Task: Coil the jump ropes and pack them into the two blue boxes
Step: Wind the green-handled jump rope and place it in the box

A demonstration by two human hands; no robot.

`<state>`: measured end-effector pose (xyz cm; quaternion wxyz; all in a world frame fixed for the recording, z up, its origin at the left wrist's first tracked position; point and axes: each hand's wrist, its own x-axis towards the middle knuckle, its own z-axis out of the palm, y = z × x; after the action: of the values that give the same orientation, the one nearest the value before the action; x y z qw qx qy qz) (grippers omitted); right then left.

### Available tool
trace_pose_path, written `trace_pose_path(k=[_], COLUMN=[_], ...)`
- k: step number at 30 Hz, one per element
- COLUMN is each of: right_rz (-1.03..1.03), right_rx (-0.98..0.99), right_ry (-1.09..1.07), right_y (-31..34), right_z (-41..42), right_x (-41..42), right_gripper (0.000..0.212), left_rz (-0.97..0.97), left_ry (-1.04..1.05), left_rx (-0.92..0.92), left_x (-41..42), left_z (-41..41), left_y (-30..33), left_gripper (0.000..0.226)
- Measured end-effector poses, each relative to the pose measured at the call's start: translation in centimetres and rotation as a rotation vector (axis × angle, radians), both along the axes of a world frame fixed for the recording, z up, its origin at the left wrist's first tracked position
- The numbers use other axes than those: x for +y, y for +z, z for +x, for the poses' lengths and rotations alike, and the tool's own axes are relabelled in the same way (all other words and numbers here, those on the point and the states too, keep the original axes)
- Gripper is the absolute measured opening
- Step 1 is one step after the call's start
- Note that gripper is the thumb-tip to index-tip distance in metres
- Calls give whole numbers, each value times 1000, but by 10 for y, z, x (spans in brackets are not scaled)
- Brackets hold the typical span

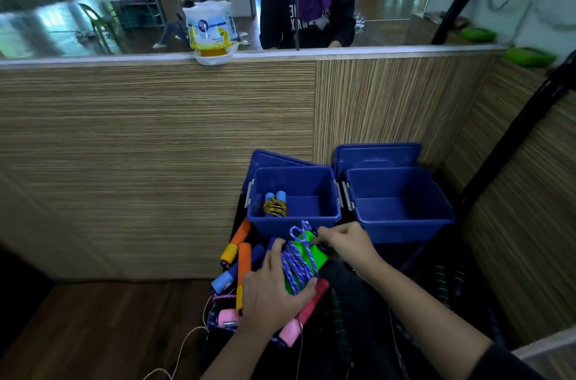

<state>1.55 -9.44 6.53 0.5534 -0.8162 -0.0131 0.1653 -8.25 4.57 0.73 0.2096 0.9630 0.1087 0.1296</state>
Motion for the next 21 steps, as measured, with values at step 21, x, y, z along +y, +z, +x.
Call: trace_pose_path(k=[21], right_rz=[-150], right_rx=[-161], right_ry=[629], right_y=[-5], right_z=[26], right_x=[-16], right_gripper=[9], left_rz=[301], left_ry=[-483], left_rx=[-45], left_x=[3], left_z=[-12], left_y=[1], left_gripper=[79])
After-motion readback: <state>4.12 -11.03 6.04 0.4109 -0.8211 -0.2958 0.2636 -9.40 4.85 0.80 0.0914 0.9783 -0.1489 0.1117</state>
